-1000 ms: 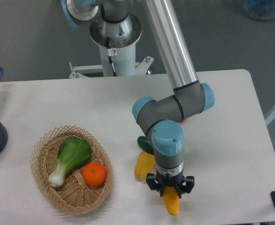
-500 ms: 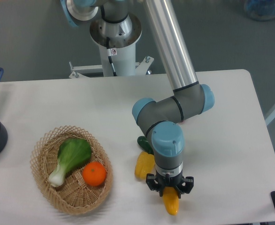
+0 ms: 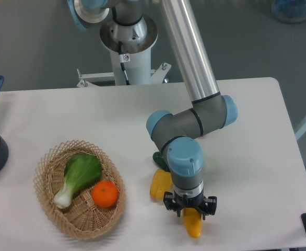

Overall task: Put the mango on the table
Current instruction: 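Open the gripper to release the mango and lift away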

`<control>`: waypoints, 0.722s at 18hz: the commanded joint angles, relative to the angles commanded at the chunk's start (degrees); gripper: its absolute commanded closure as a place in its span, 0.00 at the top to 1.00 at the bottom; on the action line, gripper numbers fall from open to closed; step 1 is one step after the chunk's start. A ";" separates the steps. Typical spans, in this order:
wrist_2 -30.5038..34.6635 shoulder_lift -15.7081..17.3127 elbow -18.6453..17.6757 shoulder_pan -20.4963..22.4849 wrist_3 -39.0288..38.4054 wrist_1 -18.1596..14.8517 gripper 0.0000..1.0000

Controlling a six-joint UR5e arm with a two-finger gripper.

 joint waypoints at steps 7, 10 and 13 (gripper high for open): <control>0.44 8.86 1.84 0.00 1.31 0.00 1.00; 0.79 11.51 6.23 0.26 2.11 -0.35 1.00; 0.18 15.11 7.03 3.50 6.83 -0.88 1.00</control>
